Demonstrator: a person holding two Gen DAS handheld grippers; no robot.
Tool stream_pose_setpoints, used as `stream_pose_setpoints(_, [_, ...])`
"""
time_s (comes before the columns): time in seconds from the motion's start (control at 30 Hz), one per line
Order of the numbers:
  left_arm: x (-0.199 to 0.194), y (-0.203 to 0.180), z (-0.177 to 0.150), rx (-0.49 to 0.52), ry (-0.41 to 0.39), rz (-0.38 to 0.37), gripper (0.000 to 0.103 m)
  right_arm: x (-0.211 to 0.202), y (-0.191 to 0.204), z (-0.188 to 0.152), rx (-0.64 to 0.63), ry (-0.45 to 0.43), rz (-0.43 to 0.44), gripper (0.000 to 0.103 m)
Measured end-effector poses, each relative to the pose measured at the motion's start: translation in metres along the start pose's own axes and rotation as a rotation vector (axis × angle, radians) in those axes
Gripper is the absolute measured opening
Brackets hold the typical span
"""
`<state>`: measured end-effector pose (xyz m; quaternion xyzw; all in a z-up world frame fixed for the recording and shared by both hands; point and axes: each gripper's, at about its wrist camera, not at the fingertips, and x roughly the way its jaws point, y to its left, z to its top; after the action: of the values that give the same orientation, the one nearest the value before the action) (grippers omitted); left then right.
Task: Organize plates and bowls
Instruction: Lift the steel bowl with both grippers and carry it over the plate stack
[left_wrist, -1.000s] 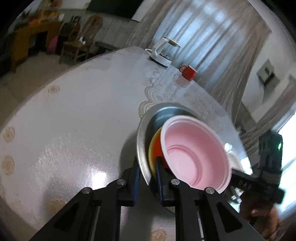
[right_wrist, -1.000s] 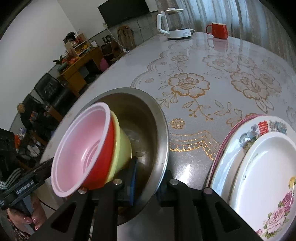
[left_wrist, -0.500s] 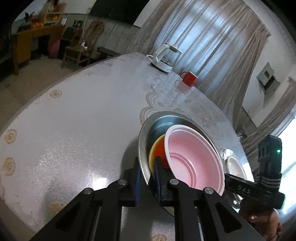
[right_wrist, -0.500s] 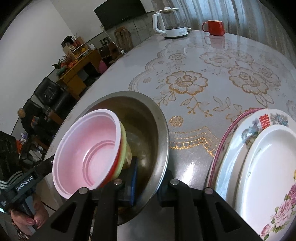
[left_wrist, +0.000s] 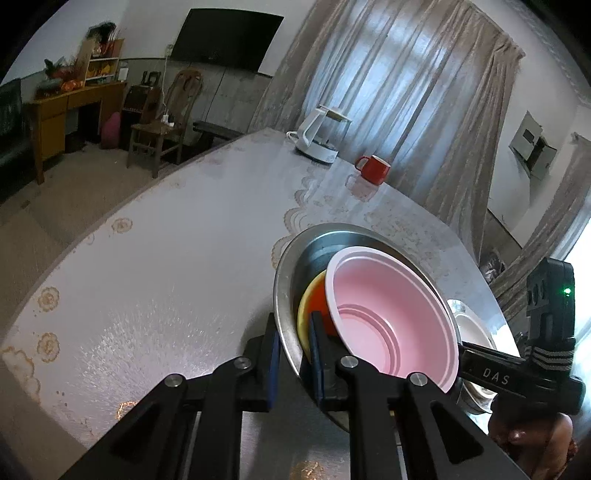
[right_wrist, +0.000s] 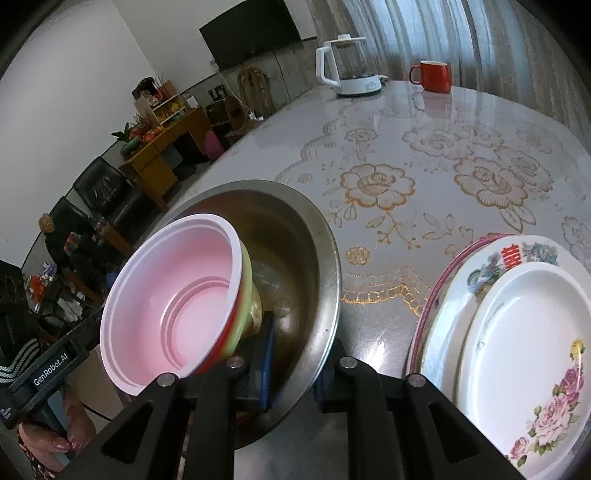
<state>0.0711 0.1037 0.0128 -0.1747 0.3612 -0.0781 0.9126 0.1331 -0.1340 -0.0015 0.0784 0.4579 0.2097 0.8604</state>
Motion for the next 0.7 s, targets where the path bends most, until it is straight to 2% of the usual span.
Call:
stream_pose_setpoints(0.47, [-0.013, -0.042, 0.015, 0.076, -0.045, -0.038, 0.015, -0.043, -0.013, 0.002, 0.022, -0.079, -0.002, 0.016])
stream_pose_setpoints(0.7, [-0.012, -0.073, 0.016, 0.134, -0.041, -0.078, 0.016, -0.068, -0.034, 0.001, 0.066, -0.115, -0.020, 0.016])
